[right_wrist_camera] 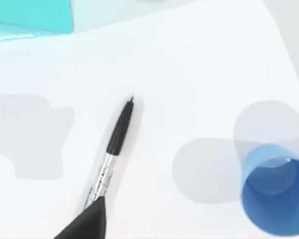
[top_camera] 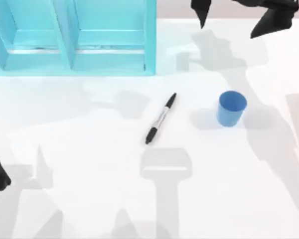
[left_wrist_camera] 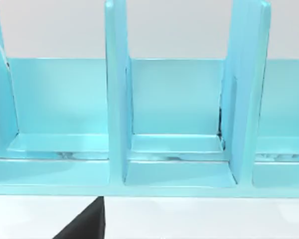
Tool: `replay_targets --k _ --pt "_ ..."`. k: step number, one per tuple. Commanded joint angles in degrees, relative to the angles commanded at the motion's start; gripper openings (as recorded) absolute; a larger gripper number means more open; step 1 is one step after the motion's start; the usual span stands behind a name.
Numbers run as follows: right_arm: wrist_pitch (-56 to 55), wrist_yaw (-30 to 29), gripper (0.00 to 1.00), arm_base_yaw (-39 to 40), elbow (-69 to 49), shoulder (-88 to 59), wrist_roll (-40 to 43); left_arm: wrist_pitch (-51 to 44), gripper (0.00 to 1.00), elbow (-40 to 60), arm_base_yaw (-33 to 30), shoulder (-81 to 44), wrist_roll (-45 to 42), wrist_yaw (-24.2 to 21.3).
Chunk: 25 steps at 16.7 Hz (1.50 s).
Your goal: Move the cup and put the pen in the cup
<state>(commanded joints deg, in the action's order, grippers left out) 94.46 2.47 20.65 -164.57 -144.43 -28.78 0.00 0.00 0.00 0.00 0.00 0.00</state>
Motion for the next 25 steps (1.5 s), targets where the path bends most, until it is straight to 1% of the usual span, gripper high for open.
replay_targets --k 7,9,11,13,19,25 --pt "-19.73 2.76 1.0 8.33 32.2 5.52 -22.11 0.0 1.0 0.0 0.0 0.0 0.0 0.0" --pt "-24.58 3.18 1.0 10.35 38.28 6.97 -27.3 0.0 1.0 0.0 0.0 0.0 0.0 0.0" --pt "-27.93 3.41 1.0 11.8 41.94 7.98 -30.75 0.0 1.0 0.0 0.0 0.0 0.0 0.0" --pt "-29.15 3.5 1.0 12.34 43.18 8.35 -31.94 0.0 1.0 0.0 0.0 0.0 0.0 0.0" --pt "-29.86 3.46 1.0 12.18 43.35 7.64 -31.89 0.0 1.0 0.0 0.0 0.0 0.0 0.0" --pt "-39.39 3.27 1.0 13.18 46.97 1.99 -32.82 0.0 1.0 0.0 0.0 0.0 0.0 0.0"
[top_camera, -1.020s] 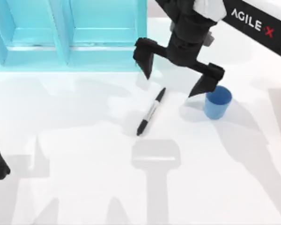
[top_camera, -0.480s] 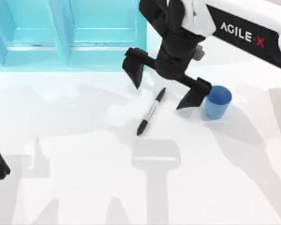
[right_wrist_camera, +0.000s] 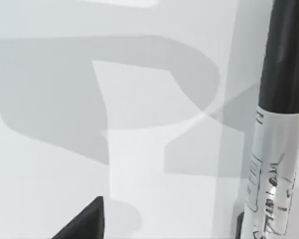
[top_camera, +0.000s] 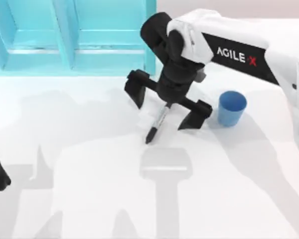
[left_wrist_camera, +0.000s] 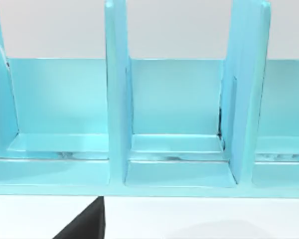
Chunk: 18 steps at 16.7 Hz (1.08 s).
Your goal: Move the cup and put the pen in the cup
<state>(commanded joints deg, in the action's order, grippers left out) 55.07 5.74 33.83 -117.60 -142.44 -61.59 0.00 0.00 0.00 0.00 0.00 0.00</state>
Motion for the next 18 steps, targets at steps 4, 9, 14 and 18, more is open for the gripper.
replay_targets --k 4,9,14,18 --pt "-4.77 -0.12 1.0 0.45 1.91 -2.81 -0.47 0.0 1.0 0.0 0.0 0.0 0.0 0.0" --pt "-4.84 -0.13 0.92 0.46 1.94 -2.86 -0.48 0.0 1.0 0.0 0.0 0.0 0.0 0.0" --pt "-4.84 -0.13 0.55 0.46 1.94 -2.86 -0.48 0.0 1.0 0.0 0.0 0.0 0.0 0.0" --pt "-4.84 -0.13 0.25 0.46 1.94 -2.86 -0.48 0.0 1.0 0.0 0.0 0.0 0.0 0.0"
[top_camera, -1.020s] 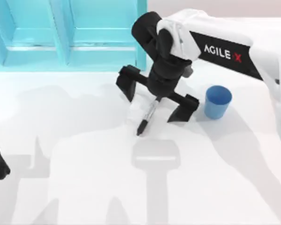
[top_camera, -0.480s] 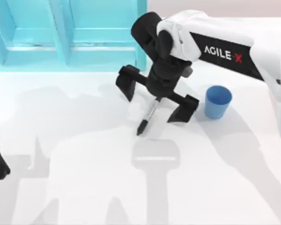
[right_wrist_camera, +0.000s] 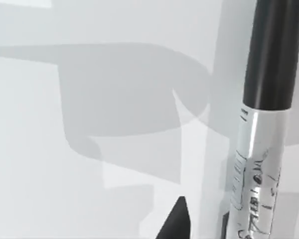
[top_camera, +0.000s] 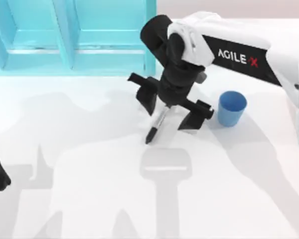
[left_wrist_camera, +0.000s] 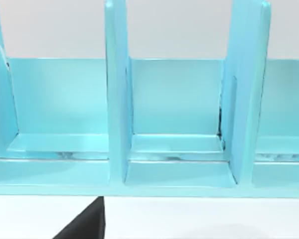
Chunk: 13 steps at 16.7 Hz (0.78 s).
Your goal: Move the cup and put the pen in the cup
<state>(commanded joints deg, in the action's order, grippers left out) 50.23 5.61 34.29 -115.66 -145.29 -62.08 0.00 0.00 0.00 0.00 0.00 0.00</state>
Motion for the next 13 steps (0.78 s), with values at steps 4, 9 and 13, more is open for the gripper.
replay_targets --k 4,9,13 --pt "0.0 0.0 0.0 0.0 0.0 0.0 0.0 0.0 1.0 0.0 0.0 0.0 0.0 0.0" --pt "0.0 0.0 0.0 0.0 0.0 0.0 0.0 0.0 1.0 0.0 0.0 0.0 0.0 0.0" --pt "4.51 -2.05 0.0 -0.51 1.26 5.12 2.11 0.0 1.0 0.0 0.0 0.0 0.0 0.0"
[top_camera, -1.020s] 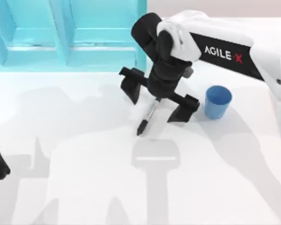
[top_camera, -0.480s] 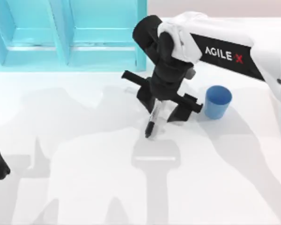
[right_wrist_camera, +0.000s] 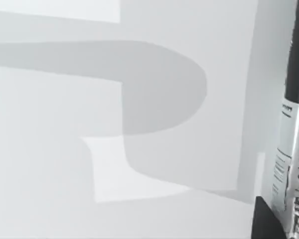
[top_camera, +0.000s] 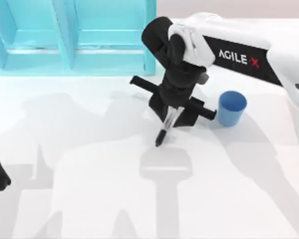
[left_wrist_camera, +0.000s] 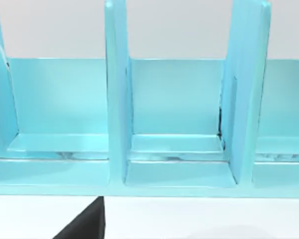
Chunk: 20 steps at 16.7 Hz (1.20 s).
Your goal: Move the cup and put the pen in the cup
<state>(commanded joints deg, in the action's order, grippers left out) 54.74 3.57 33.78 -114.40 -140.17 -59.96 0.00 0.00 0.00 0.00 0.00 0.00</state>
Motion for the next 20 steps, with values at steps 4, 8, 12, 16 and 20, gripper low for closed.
replay_targets --k 4,8,12,16,20 --pt "1.4 -0.23 0.0 1.74 3.45 5.3 -1.52 0.0 1.0 0.0 0.0 0.0 0.0 0.0" --pt "4.22 -0.71 0.0 4.79 9.64 14.3 -4.55 0.0 1.0 0.0 0.0 0.0 0.0 0.0" --pt "6.69 -1.04 0.0 7.52 14.68 21.74 -7.22 0.0 1.0 0.0 0.0 0.0 0.0 0.0" --pt "7.16 -1.08 0.0 8.06 15.62 23.16 -7.74 0.0 1.0 0.0 0.0 0.0 0.0 0.0" --pt "6.46 -1.37 0.0 7.82 15.67 23.1 -7.33 0.0 1.0 0.0 0.0 0.0 0.0 0.0"
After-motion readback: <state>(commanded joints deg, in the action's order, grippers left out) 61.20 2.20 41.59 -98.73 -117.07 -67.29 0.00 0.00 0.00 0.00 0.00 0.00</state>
